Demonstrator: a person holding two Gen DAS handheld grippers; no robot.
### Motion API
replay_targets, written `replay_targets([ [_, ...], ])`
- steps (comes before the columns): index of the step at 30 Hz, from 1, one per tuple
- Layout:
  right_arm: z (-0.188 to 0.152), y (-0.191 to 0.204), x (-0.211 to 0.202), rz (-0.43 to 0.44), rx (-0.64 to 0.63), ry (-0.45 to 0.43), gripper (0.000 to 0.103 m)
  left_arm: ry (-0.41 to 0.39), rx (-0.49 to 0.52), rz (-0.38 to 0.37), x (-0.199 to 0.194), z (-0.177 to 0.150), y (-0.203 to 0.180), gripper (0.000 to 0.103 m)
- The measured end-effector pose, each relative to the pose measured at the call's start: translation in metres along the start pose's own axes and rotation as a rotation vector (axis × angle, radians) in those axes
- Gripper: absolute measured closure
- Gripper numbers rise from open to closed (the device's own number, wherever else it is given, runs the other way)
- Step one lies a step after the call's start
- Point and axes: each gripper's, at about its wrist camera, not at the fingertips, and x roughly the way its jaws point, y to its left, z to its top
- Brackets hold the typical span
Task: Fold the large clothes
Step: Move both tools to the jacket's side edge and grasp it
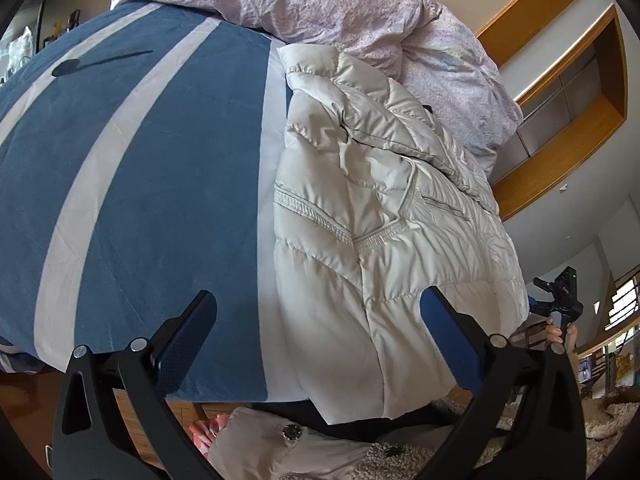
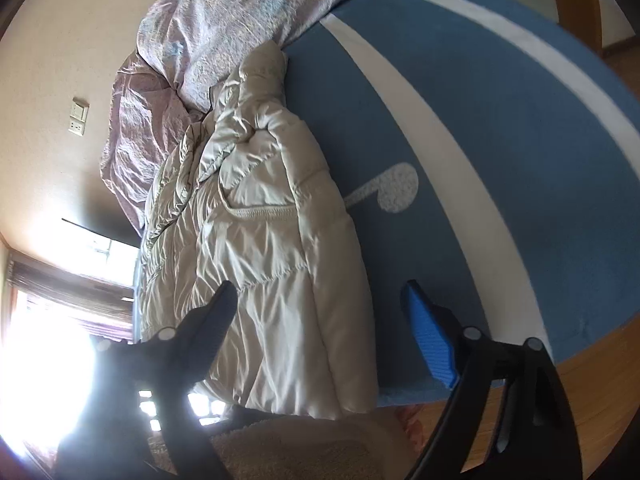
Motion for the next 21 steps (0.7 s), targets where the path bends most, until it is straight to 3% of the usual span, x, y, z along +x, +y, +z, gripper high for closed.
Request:
replay_targets([
  [6,-0.004,-0.005,0.005,0.03,-0.007,0.021,0.025,0.04,0.005,-0.027,0.006,-0.007,-0.004,0.001],
  [21,-0.023,0.02,0.024,0.126,-0.112,0.137,0.031,0.099,-0.09,-0.225,0.01,-0.032,-0.014,0.011],
])
